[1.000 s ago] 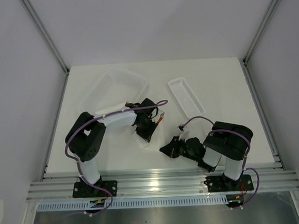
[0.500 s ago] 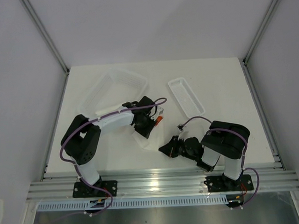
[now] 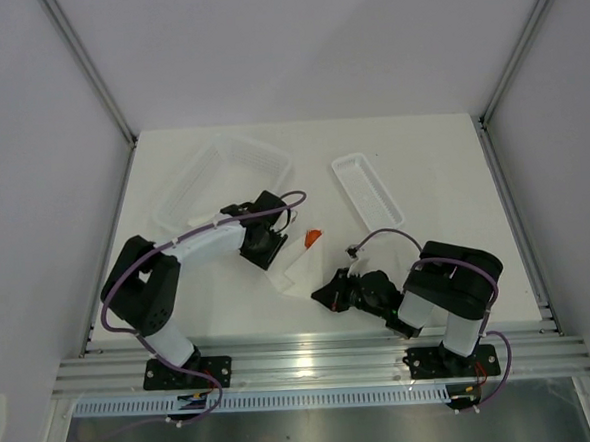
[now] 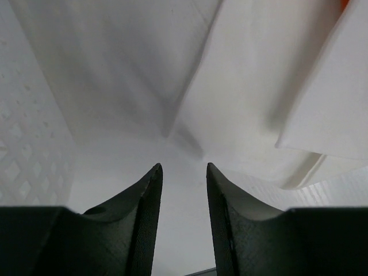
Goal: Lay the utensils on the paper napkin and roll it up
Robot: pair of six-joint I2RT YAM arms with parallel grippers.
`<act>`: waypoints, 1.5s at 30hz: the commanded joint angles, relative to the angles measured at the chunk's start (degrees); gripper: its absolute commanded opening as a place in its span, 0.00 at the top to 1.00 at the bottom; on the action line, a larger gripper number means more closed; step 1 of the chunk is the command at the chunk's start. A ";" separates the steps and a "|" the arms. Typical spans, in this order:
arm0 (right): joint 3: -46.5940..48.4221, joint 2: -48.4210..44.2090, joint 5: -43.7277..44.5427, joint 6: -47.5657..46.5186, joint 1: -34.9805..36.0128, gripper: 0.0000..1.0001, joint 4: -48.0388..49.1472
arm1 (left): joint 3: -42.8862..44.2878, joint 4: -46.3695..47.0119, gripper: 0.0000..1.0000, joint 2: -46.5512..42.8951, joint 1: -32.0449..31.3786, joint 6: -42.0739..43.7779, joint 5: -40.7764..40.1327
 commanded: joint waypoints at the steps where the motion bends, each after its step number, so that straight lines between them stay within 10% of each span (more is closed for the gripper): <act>1: 0.77 -1.31 2.38 -2.22 0.72 1.00 -2.46 | 0.13 0.48 0.59 -0.02 0.94 0.67 -2.73; 28: 1.13 -1.93 2.56 -3.01 0.99 1.00 -4.39 | 1.98 2.86 0.60 6.58 3.40 -1.88 10.45; 45: 3.05 -2.81 2.30 -3.71 0.81 1.00 -8.43 | 1.63 2.07 0.94 0.96 2.61 -1.88 14.84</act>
